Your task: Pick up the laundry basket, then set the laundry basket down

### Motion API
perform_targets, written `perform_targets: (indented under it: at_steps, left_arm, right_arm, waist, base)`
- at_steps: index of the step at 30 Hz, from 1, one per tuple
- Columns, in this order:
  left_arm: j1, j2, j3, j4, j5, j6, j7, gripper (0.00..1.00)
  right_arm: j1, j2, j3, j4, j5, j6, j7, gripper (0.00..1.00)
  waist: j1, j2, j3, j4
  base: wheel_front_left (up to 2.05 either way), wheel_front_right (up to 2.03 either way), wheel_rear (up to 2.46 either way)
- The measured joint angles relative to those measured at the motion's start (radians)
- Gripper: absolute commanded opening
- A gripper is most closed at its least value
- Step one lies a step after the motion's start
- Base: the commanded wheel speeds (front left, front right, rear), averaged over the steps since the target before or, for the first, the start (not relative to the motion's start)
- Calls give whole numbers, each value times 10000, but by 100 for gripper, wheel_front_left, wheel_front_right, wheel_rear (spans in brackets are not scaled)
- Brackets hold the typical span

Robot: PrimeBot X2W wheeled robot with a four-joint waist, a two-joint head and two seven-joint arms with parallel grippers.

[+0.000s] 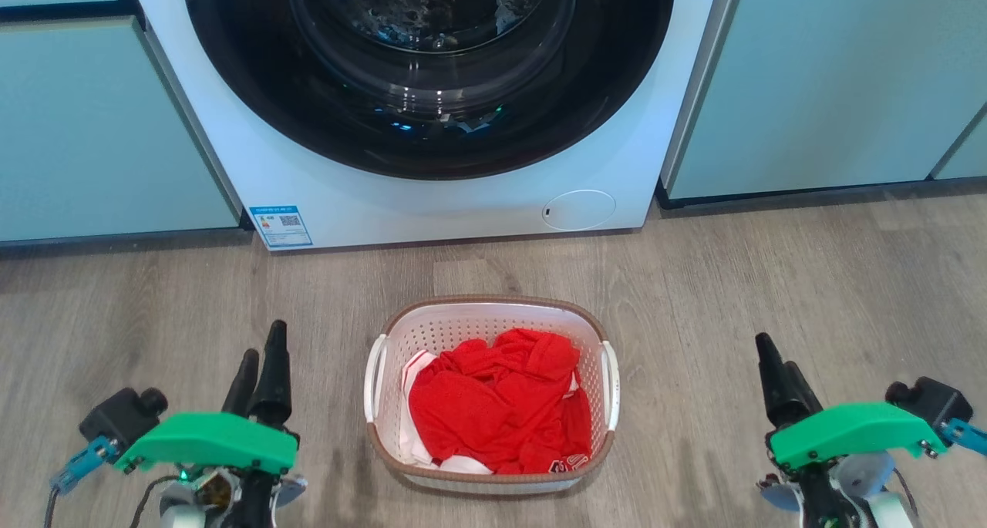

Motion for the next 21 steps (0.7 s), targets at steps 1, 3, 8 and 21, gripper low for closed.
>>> perform_targets:
  at_steps: [1,3,8,21]
  left_arm:
    - [1,8,-15,-15,153,12,-33,100]
    - [4,35,-77,-71,491,104,-73,100]
    - [35,98,-316,-130,1179,297,-247,100]
    - [224,255,-646,-270,2706,798,-571,100]
  right_arm:
    - [0,-2,36,0,-127,0,-4,100]
    - [0,-2,113,0,-399,0,-73,100]
    - [-1,-10,261,-15,-1087,0,-207,100]
    - [-3,-27,596,-263,-2596,0,-583,100]
  waist:
    - [0,0,-1,-1]
    - [0,0,-7,-2]
    - [0,0,-29,-2]
    - [0,0,-120,-46]
  base:
    - [0,0,0]
    - [0,0,0]
    - [0,0,0]
    - [0,0,0]
